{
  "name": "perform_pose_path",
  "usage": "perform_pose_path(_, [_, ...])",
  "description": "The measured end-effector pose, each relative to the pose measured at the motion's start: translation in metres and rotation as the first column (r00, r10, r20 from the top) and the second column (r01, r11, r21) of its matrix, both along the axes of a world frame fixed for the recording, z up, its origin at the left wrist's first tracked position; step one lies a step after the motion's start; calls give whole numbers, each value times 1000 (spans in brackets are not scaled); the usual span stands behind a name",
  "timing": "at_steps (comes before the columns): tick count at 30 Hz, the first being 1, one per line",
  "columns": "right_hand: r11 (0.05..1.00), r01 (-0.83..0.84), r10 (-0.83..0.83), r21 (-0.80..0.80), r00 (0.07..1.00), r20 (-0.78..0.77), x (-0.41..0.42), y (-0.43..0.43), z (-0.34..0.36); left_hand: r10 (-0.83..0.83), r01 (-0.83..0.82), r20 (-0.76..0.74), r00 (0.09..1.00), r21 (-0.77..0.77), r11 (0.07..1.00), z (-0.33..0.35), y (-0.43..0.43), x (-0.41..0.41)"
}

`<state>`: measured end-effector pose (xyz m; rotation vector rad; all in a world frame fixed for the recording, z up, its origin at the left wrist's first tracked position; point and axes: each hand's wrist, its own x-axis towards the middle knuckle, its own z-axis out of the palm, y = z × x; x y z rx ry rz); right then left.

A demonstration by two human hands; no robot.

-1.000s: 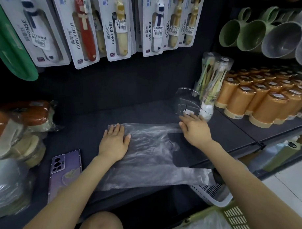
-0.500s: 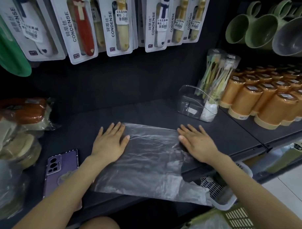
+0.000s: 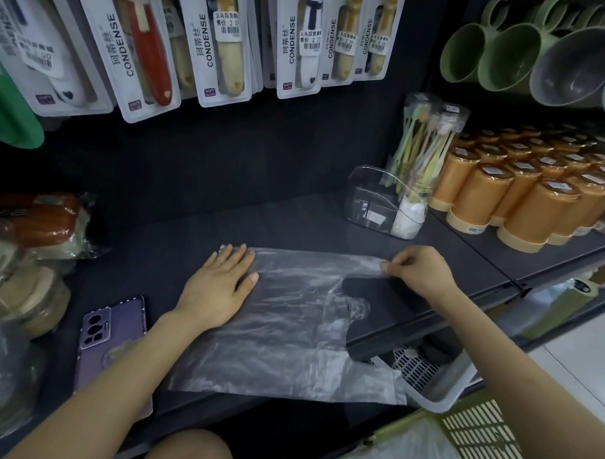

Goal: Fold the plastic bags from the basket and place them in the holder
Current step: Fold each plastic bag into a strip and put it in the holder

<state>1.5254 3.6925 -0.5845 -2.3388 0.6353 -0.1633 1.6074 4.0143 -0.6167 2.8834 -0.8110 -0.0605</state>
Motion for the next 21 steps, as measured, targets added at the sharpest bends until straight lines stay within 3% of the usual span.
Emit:
perform_pose_path(2, [997, 14, -21, 78, 996, 88, 6, -1, 2, 46, -46, -22, 999, 16, 999, -2, -3, 1])
perform_pose_path(4, [999, 19, -24, 47, 995, 94, 14, 3, 7, 79, -78, -45, 996, 16, 997, -1, -8, 2])
perform_pose_path(5, [996, 45, -39, -71, 995, 89, 16, 9, 12, 95, -97, -70, 993, -15, 995, 0, -9, 2])
perform_pose_path(7, [901, 115, -40, -419, 982, 184, 16, 29, 21, 127, -136, -78, 989, -127, 982, 6, -10, -1])
perform_pose_path(9, [818, 25, 141, -575, 960, 243, 13, 64, 25, 128, -123, 14, 992, -193, 974, 13, -9, -11])
perform_pose_path(11, [739, -152, 367, -656, 908, 203, 6, 108, 9, 75, -61, 78, 994, -164, 985, 15, -7, -28])
perform_pose_path(14, [604, -474, 578, -641, 814, -56, -11, 156, -19, -9, 10, 24, 1000, -61, 998, 4, 1, -51])
perform_pose_path(16, [599, -580, 574, -553, 792, -209, -23, 152, -30, -15, 15, -26, 1000, -20, 1000, -3, 7, -56])
perform_pose_path(18, [643, -521, 515, -561, 837, -187, -33, 128, -36, 1, -1, -37, 999, 9, 1000, -6, 8, -54])
perform_pose_path(21, [626, -413, 450, -661, 884, -126, -50, 88, -32, 31, -27, -64, 997, 63, 998, -2, 4, -55])
